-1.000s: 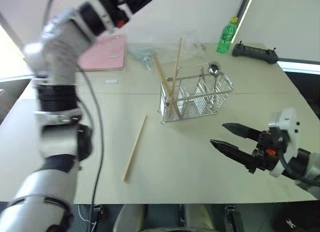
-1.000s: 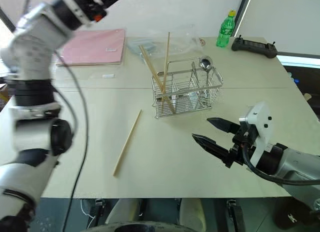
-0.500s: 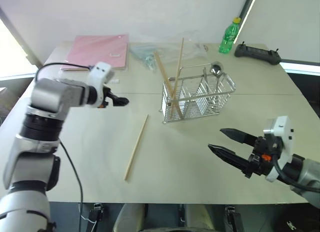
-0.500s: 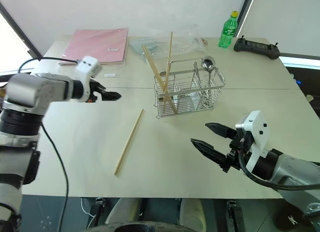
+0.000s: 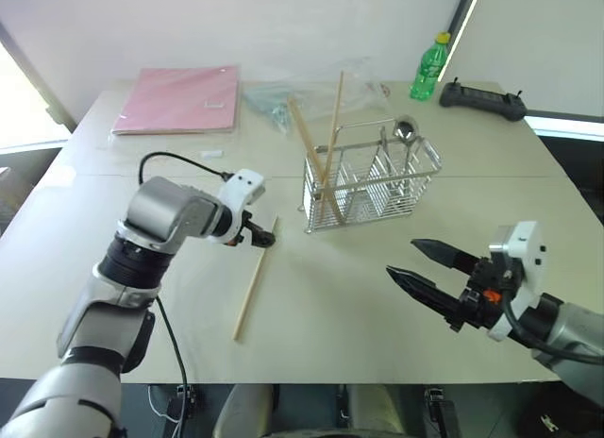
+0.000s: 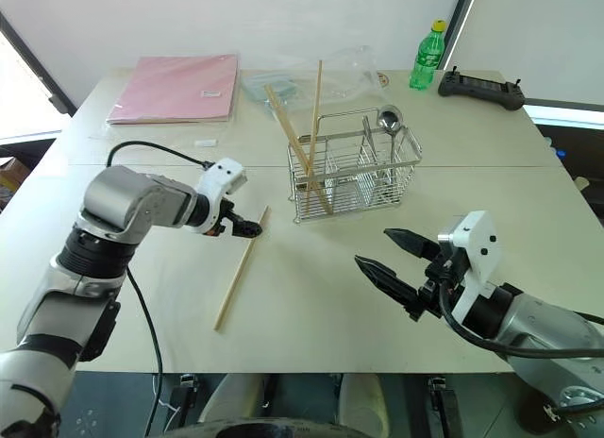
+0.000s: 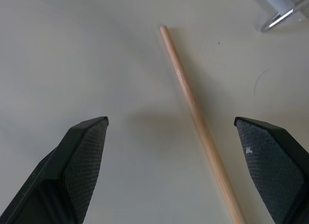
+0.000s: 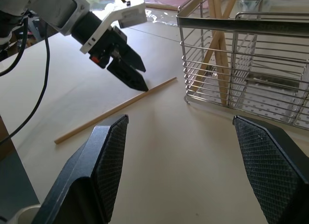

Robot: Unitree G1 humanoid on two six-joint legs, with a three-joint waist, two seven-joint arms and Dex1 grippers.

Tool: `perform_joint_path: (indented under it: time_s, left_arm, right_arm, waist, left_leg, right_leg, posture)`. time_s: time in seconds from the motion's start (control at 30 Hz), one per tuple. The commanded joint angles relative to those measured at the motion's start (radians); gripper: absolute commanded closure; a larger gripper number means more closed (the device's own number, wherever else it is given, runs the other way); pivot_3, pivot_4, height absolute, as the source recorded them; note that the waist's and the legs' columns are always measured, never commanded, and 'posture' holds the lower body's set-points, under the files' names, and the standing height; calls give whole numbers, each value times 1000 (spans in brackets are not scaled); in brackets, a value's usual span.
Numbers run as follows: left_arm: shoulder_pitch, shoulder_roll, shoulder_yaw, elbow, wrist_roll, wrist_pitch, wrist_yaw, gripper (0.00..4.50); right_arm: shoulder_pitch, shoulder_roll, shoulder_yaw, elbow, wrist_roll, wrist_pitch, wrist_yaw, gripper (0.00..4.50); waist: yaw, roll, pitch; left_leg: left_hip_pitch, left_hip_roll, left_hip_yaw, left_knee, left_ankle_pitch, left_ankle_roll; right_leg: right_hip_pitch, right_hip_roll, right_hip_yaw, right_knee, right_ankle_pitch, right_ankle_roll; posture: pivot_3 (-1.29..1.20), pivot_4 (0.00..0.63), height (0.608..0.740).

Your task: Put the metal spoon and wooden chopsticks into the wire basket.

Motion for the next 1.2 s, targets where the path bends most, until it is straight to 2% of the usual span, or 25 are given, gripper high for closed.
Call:
perform_joint_path:
  time_s: [0.03, 0.33, 0.57, 0.63, 0.7, 0.8, 0.9, 1.2]
  left_arm:
    - [-41, -27, -25, 63, 35, -13, 12, 89]
    - [-178, -164, -22, 340, 90, -37, 19, 89]
    - [-212, -200, -34, 411, 92, 5, -7, 89]
    - [-208, -198, -34, 415, 93, 12, -11, 603]
    - [-205, -199, -24, 421, 96, 18, -8, 1354]
    - [-207, -203, -10, 432, 100, 23, -5, 2802]
    - [-207, -206, -4, 430, 101, 26, -5, 4433]
    - [-202, -216, 12, 423, 107, 32, 3, 4478]
  right_arm:
    - [9, 16, -1, -44, -13, -31, -11, 937]
    - [17, 54, 25, -60, -40, -52, -47, 937]
    - [26, 68, 19, -66, -47, -68, -73, 937]
    - [27, 67, 17, -66, -46, -69, -76, 937]
    - [29, 67, 15, -67, -46, -70, -77, 937]
    - [28, 65, 15, -67, -46, -71, -80, 937]
    - [26, 62, 18, -66, -46, -70, -81, 937]
    - [57, 37, -4, -74, -34, -62, -43, 937]
  waist:
    - [1, 0, 0]
    - [2, 3, -2]
    - [3, 4, -2]
    - [2, 4, -2]
    - [2, 4, -2]
    - [2, 4, -2]
    - [2, 4, -2]
    - [2, 4, -2]
  left_leg:
    - [0, 0, 0, 0, 0, 0]
    - [1, -1, 0, 3, 0, 0]
    - [1, -1, 0, 2, 0, 0]
    - [1, -1, 0, 2, 0, 0]
    - [1, -1, 0, 2, 0, 0]
    - [1, -1, 0, 1, 0, 0]
    - [1, -1, 0, 1, 0, 0]
    - [1, -1, 0, 1, 0, 0]
  right_leg:
    - [0, 0, 0, 0, 0, 0]
    - [3, 0, -1, 0, 0, 0]
    - [3, -1, -1, 0, 0, 0]
    - [3, -1, -1, 0, 0, 0]
    - [3, -1, -1, 0, 0, 1]
    - [3, -1, -1, -1, 0, 1]
    - [3, -1, -1, -1, 0, 2]
    - [3, -1, -1, -1, 0, 2]
  posture:
    - [0, 150, 722]
    - [0, 150, 722]
    - [0, 150, 722]
    - [0, 150, 722]
    - [0, 150, 722]
    - [0, 150, 722]
    - [0, 150, 722]
    - [0, 150, 722]
